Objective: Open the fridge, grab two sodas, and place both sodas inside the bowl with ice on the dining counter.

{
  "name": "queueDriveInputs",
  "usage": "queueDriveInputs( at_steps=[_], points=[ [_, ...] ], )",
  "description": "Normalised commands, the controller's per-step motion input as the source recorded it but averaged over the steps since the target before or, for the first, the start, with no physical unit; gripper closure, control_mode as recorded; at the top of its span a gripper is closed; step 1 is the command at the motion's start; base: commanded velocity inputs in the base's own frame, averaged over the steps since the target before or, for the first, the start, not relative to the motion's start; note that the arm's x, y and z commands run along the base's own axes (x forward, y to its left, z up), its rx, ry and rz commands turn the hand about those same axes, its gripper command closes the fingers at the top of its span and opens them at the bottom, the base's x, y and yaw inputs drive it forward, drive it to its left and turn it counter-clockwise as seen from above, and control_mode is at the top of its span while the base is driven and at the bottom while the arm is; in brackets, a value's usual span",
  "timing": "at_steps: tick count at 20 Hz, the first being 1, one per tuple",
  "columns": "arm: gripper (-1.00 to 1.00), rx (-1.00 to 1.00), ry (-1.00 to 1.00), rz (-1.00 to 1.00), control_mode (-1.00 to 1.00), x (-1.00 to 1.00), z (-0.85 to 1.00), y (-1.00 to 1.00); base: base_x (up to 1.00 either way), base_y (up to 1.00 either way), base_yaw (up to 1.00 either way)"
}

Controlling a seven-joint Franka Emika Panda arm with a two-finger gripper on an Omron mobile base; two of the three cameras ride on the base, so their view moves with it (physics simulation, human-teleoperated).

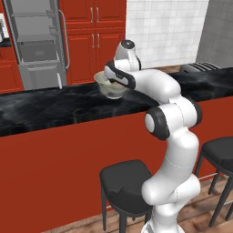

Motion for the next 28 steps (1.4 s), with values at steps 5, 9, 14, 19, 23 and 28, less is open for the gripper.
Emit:
queueDriveInputs(
  at_steps=[5,9,14,19,23,28],
  points=[
    [-1.0,0.0,0.0,0.0,-1.0,0.01,0.0,0.0,0.0,0.0,0.0],
    [-1.0,0.0,-0.06,0.0,-1.0,0.0,0.22,0.0,0.0,0.0,0.0],
    [-1.0,0.0,-0.09,0.0,-1.0,-0.03,0.49,0.0,0.0,0.0,0.0],
    [-1.0,0.0,-0.07,0.0,-1.0,-0.12,0.55,0.0,0.0,0.0,0.0],
    [-1.0,0.0,-0.05,0.0,-1.0,-0.2,0.48,0.0,0.0,0.0,0.0],
    [-1.0,0.0,-0.06,-0.01,-1.0,-0.37,0.09,-0.07,0.0,0.0,0.0]
  ],
)
